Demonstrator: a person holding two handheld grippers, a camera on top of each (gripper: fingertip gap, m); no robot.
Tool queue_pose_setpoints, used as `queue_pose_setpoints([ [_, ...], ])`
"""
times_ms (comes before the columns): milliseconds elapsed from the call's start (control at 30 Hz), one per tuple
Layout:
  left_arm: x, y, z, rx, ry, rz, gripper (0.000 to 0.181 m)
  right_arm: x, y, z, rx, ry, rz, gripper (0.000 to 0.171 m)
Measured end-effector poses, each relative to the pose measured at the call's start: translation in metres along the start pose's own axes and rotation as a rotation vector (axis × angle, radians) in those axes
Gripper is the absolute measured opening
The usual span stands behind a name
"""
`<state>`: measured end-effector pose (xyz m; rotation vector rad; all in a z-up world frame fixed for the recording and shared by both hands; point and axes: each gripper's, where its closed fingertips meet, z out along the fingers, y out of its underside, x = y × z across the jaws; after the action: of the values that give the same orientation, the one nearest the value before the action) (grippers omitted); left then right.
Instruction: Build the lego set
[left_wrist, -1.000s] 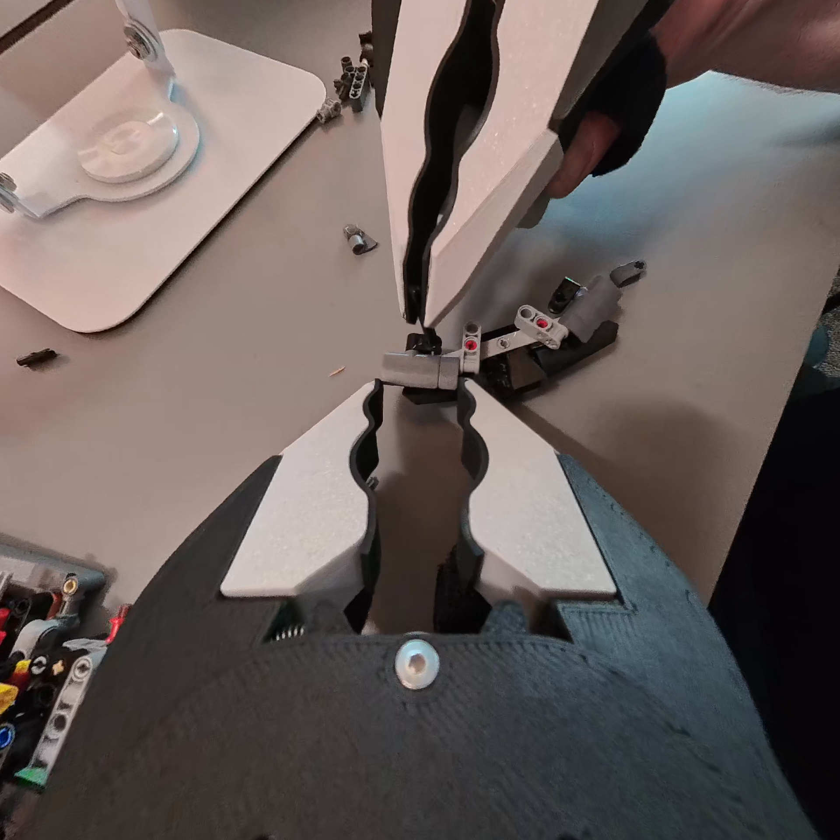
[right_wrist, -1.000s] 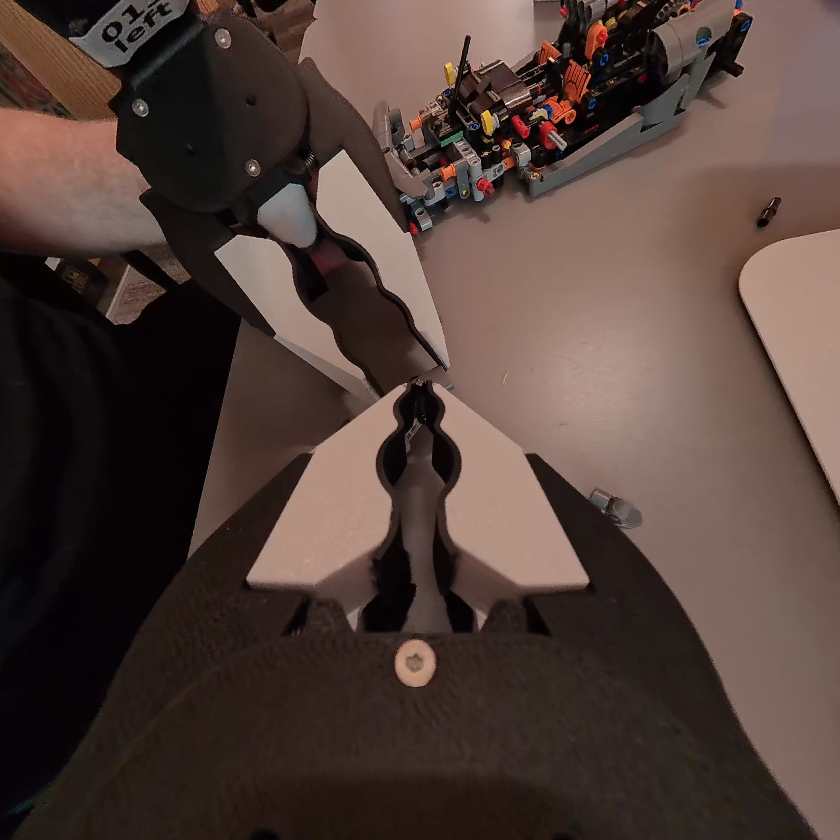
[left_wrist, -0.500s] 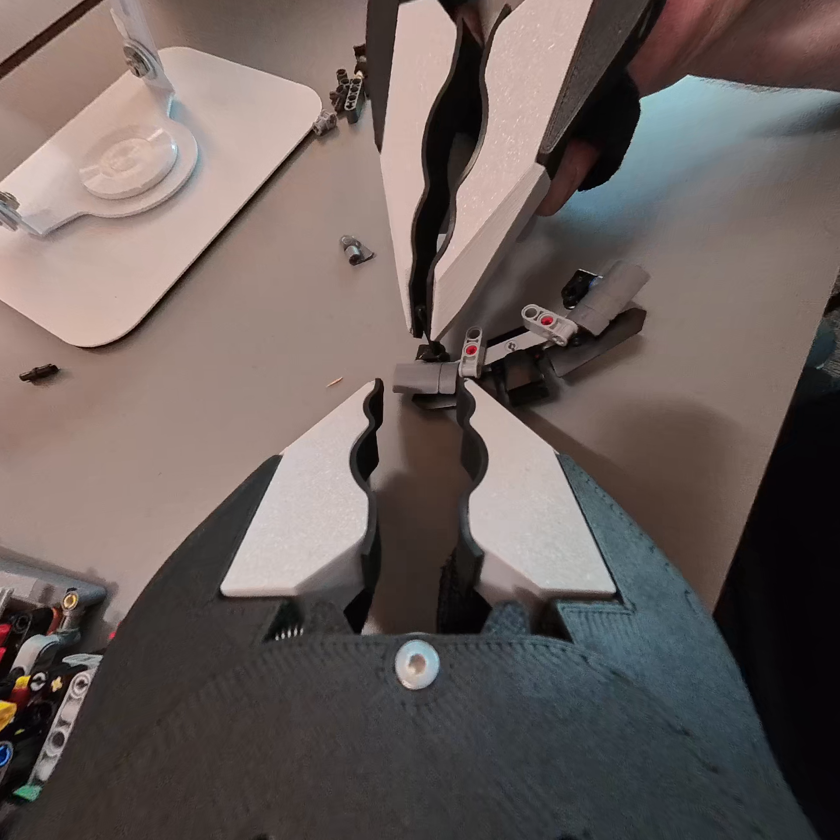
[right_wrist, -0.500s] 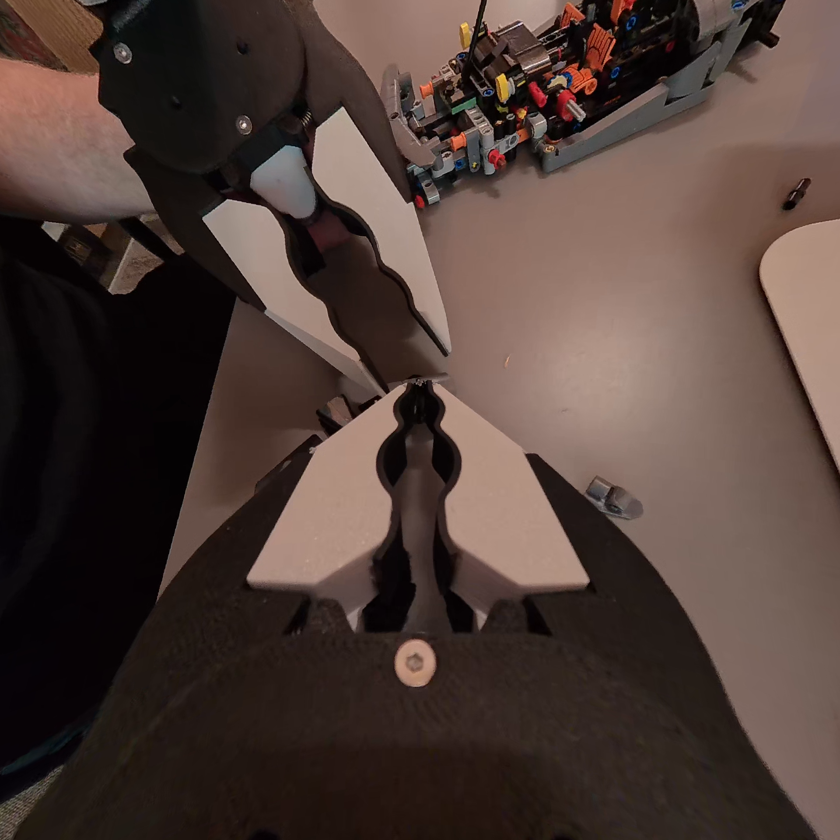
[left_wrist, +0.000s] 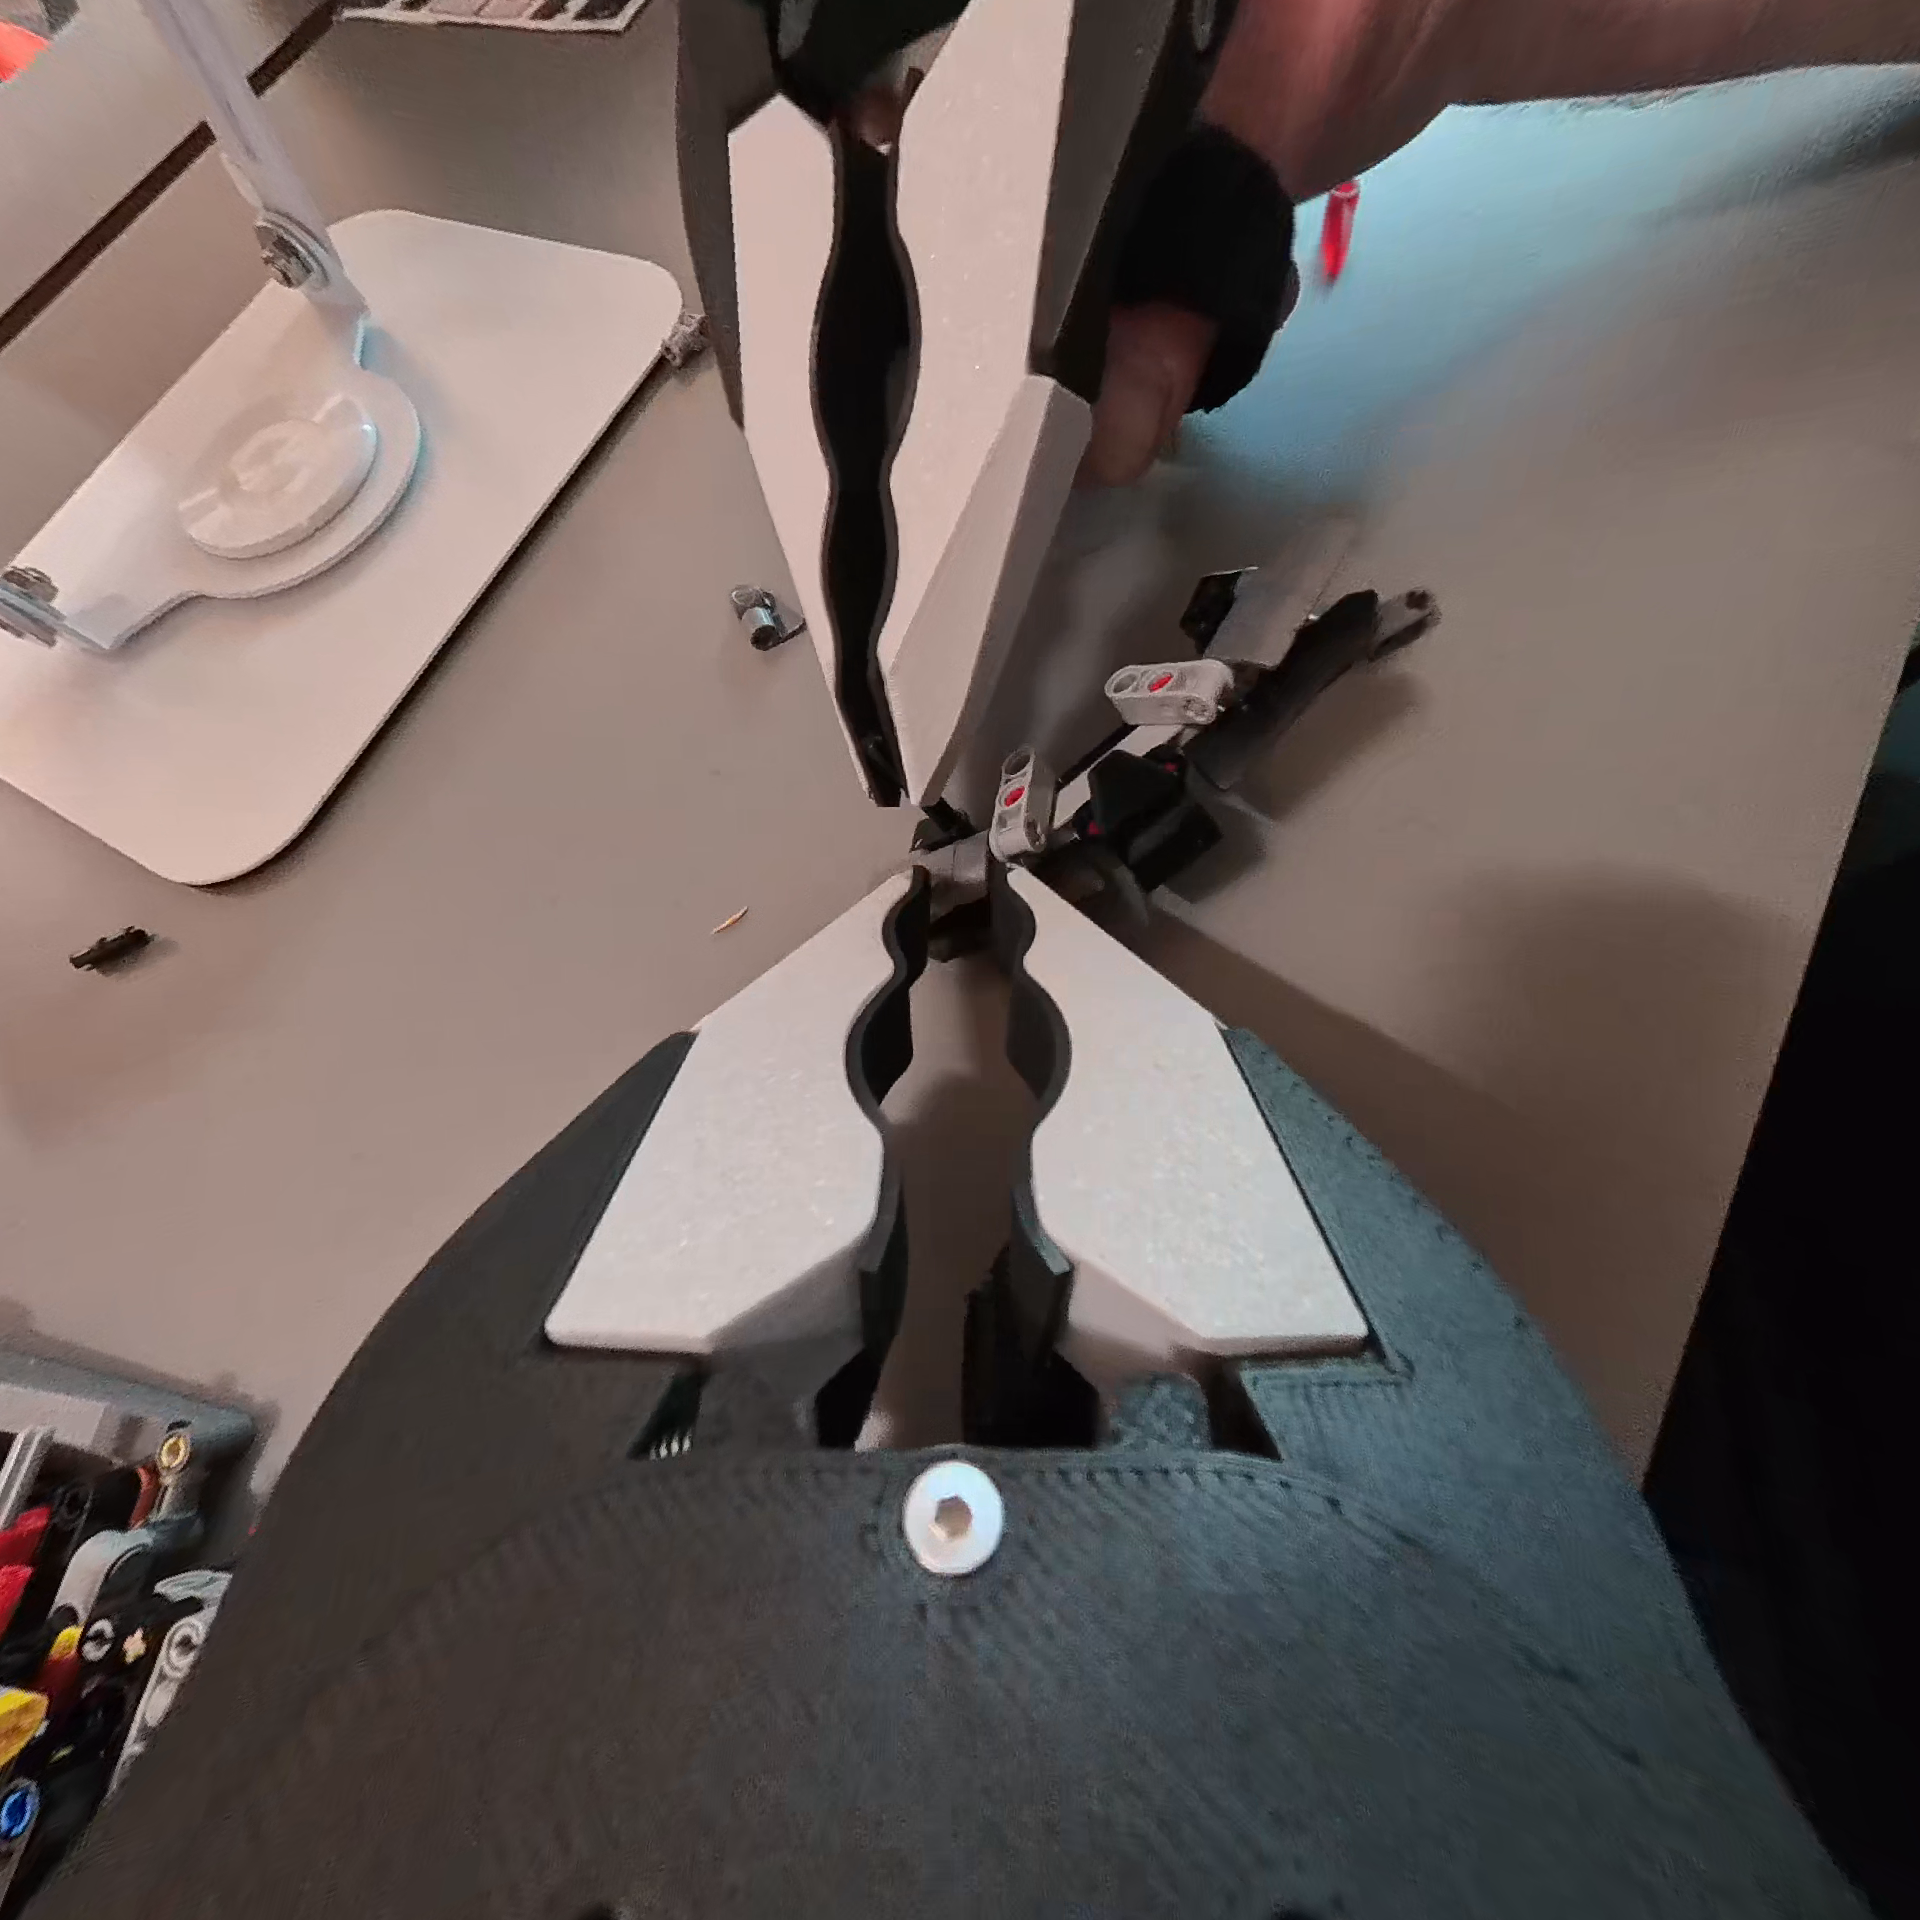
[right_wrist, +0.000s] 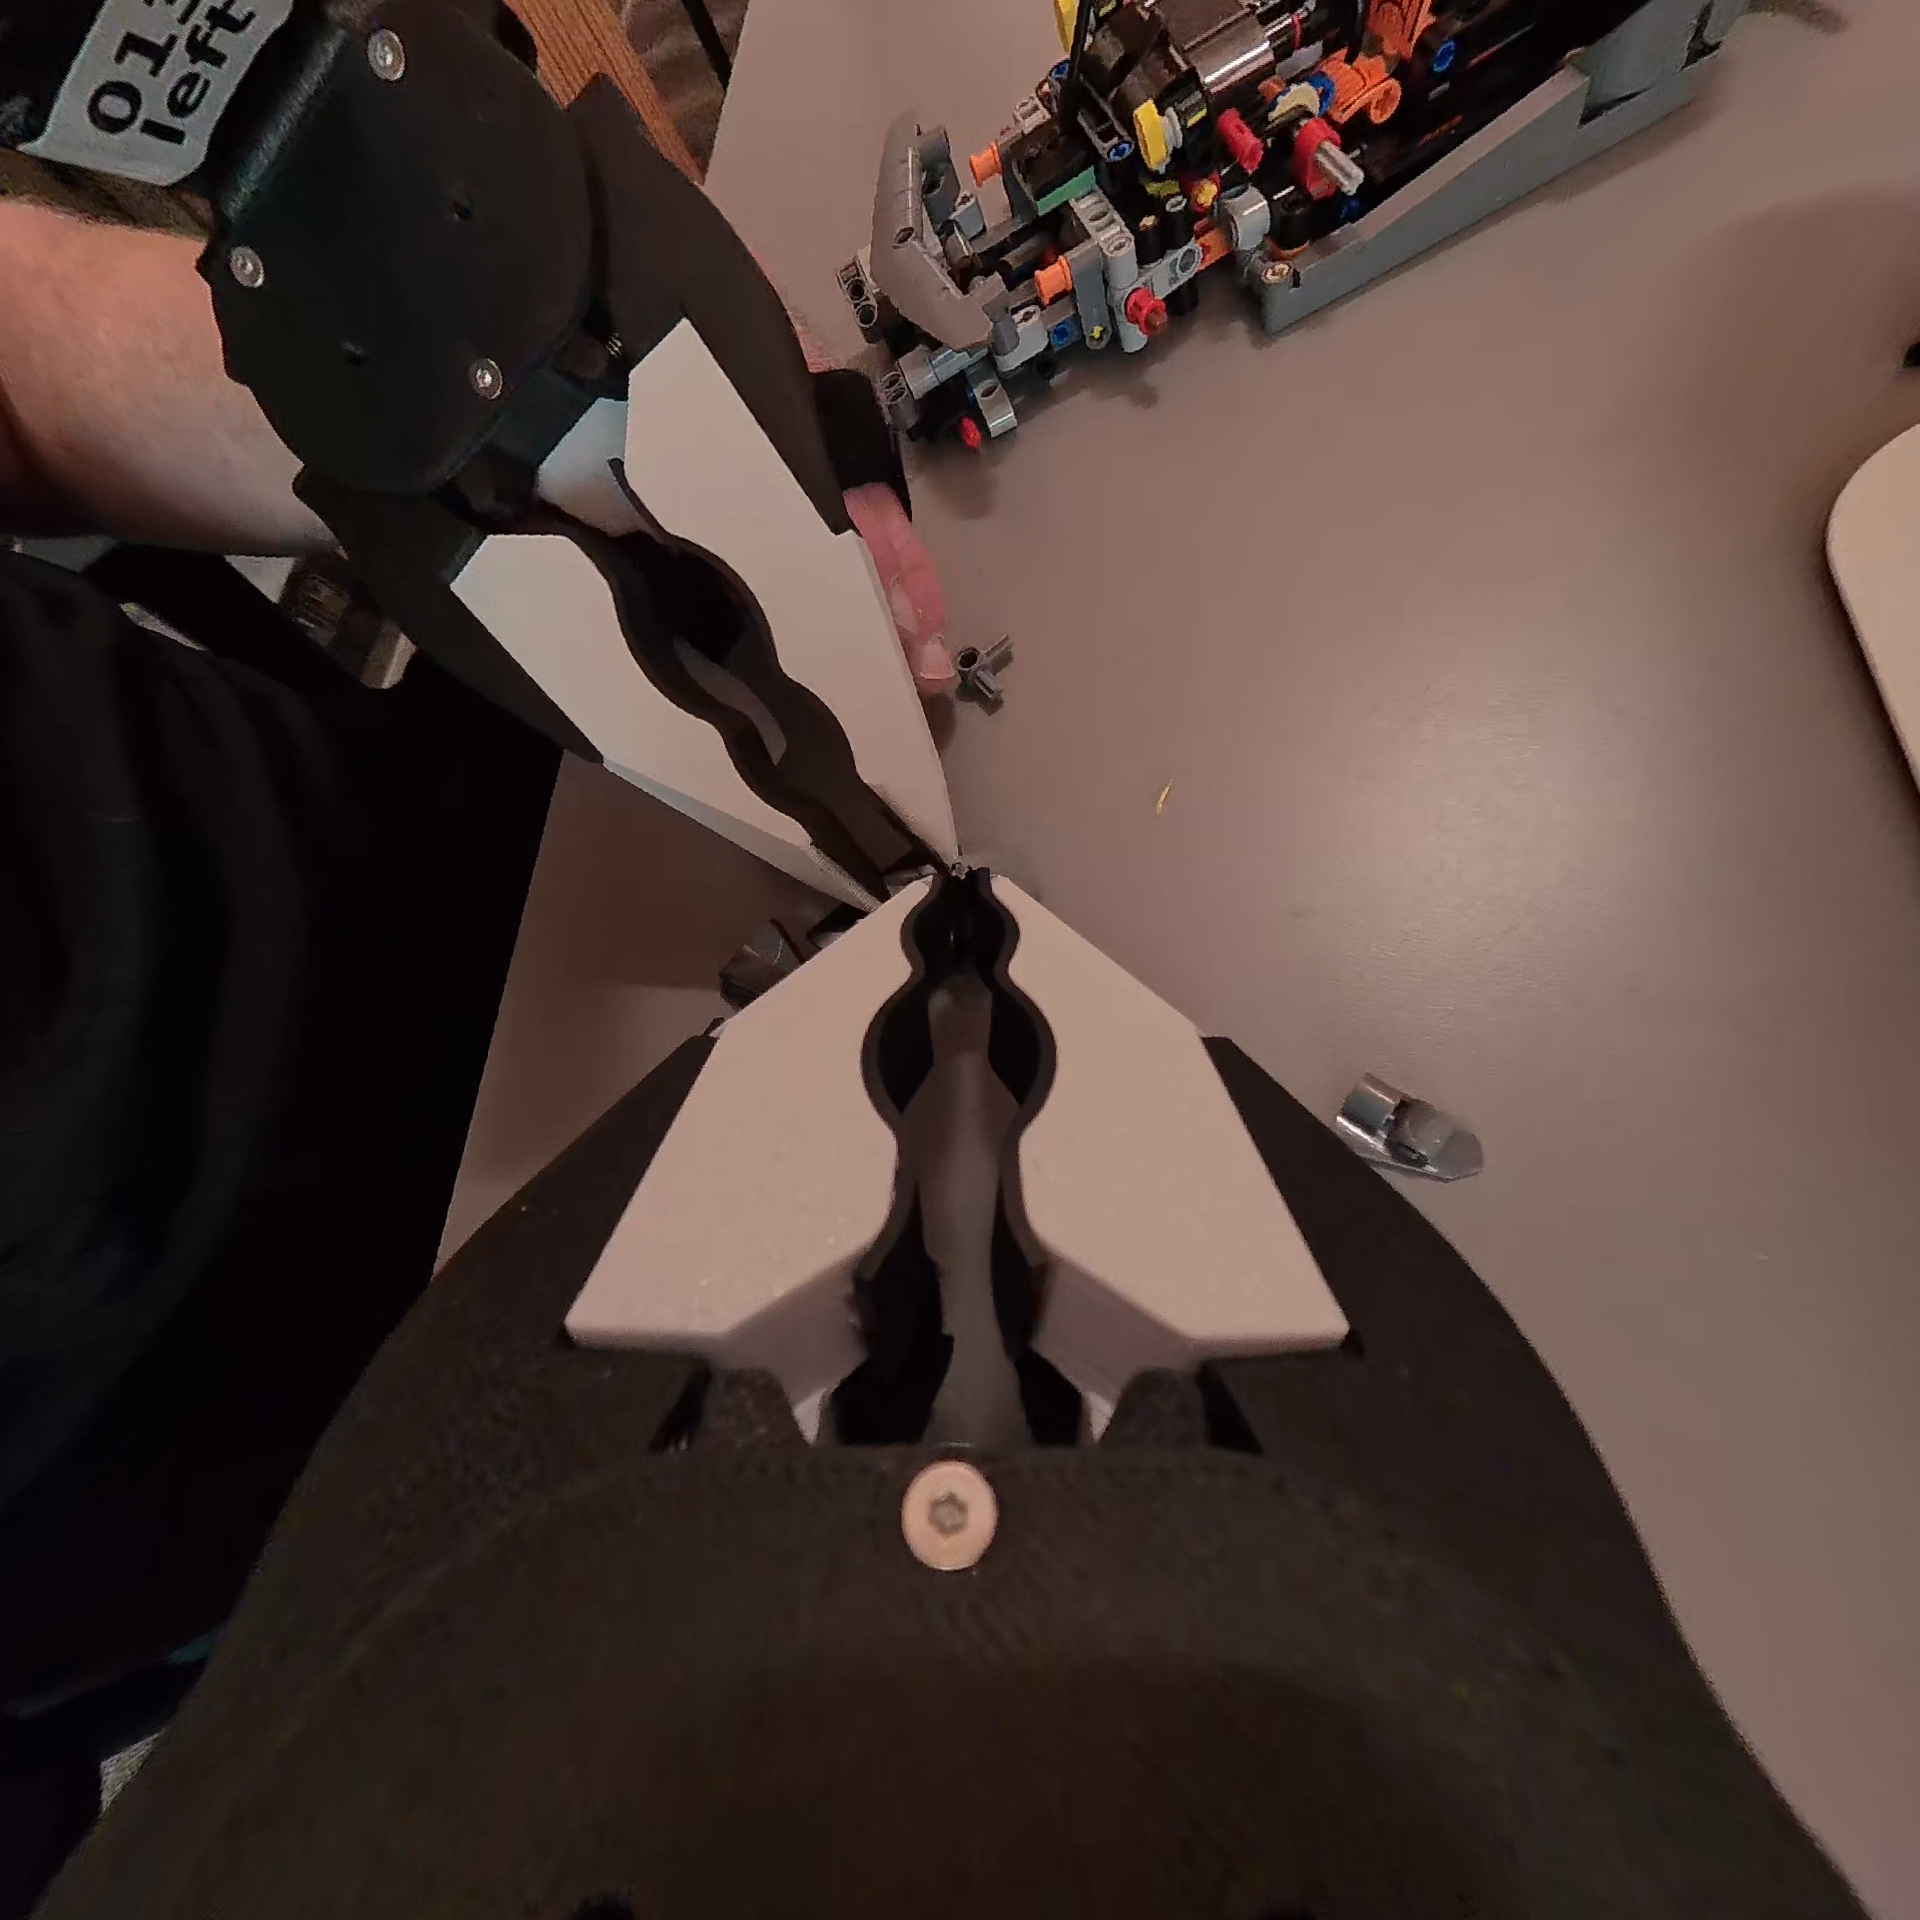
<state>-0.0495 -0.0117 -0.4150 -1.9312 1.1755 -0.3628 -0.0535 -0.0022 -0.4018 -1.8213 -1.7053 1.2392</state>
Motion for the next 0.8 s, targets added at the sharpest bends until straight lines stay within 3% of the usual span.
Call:
queue_pose_setpoints([
  [567, 0.0013, 0.0004, -0.0004, 0.002, -0.003, 0.02, 0.008, -0.0017, 0.002, 0.0013, 0.009, -0.024, 0.055, 0.001],
  [800, 0.0018, 0.001, -0.0003, -0.001, -0.005, 0.025, 0.008, -0.0039, 0.0021, 0.0005, 0.022, 0.008, -0.049, 0.0],
])
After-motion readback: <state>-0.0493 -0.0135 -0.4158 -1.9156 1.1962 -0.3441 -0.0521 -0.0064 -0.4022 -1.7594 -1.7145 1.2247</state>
